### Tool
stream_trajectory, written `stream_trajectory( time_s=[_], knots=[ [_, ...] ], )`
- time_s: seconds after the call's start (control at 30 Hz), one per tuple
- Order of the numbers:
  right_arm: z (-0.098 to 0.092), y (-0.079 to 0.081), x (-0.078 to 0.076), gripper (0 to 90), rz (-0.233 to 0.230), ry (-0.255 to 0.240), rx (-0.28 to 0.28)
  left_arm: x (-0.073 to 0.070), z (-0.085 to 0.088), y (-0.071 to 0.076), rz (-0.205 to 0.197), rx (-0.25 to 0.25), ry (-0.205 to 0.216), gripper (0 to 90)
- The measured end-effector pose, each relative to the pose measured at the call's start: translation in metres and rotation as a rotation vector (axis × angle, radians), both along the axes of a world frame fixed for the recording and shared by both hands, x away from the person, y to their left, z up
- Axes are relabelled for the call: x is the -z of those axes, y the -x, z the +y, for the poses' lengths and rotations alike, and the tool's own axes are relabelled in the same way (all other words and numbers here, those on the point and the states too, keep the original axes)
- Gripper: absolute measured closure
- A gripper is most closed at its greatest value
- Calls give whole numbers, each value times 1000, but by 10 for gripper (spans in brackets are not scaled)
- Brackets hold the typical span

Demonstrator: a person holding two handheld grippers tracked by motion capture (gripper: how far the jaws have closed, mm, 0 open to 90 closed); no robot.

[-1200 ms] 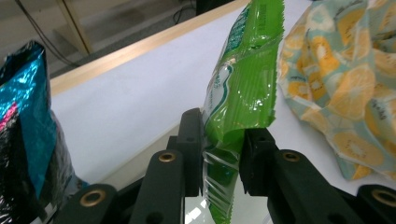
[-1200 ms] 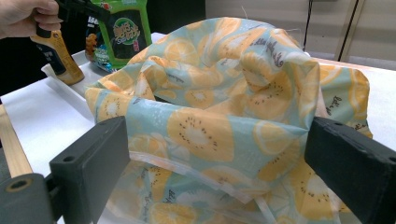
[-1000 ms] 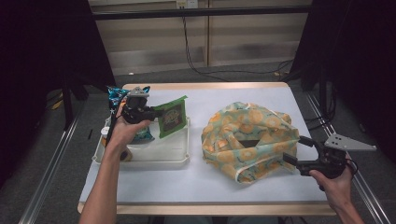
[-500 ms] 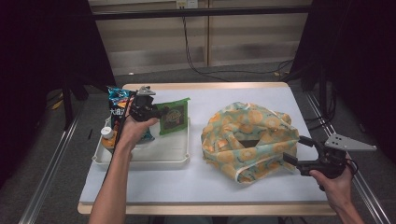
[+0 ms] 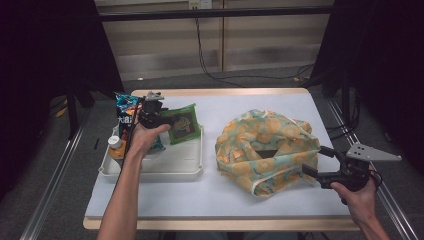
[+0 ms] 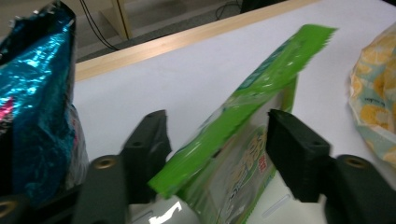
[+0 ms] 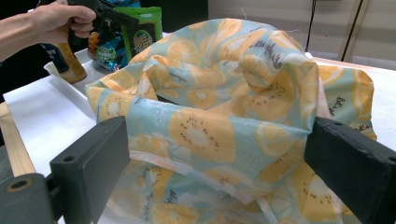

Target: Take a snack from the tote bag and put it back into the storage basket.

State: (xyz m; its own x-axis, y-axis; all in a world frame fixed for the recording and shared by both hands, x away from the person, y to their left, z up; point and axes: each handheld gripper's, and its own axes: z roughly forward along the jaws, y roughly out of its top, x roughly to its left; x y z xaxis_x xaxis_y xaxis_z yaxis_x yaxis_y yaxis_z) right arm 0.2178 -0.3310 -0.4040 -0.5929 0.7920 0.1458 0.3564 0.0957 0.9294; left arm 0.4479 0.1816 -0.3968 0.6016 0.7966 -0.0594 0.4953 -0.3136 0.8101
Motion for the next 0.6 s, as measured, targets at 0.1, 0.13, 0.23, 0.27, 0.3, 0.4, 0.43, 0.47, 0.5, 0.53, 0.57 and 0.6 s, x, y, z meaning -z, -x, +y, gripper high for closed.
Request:
stream_trajectory(
  time_s=[0.1,0.13,0.23,0.27,0.3,0.4,0.43,0.47,0.5,0.53,0.57,0.6],
  knots=[
    [-1,0,1,66,4,2,0,-1,1,2,-47,-4,29,370],
    [0,0,1,66,5,1,4,-1,2,3,-46,2,21,348],
    [0,0,0,66,6,-1,2,-1,3,4,-67,-16,34,302],
    [0,0,0,66,7,-3,2,-2,4,4,-74,-21,43,290],
    [0,0,0,66,5,-2,2,-3,4,5,-78,-22,62,278],
    [0,0,1,66,5,2,0,-6,5,7,-90,-26,68,275],
    [0,0,1,67,6,3,-2,-7,5,8,-82,-26,67,276],
    [0,0,1,66,5,3,-3,-7,5,9,-75,-20,79,288],
    [0,0,1,67,5,1,-2,-6,4,11,-74,-12,83,319],
    [0,0,1,68,4,1,-2,-5,3,13,-63,4,91,345],
    [0,0,0,67,5,-2,0,-4,2,14,-45,12,97,379],
    [0,0,0,67,5,-1,-1,-2,1,16,-33,19,96,400]
  ],
)
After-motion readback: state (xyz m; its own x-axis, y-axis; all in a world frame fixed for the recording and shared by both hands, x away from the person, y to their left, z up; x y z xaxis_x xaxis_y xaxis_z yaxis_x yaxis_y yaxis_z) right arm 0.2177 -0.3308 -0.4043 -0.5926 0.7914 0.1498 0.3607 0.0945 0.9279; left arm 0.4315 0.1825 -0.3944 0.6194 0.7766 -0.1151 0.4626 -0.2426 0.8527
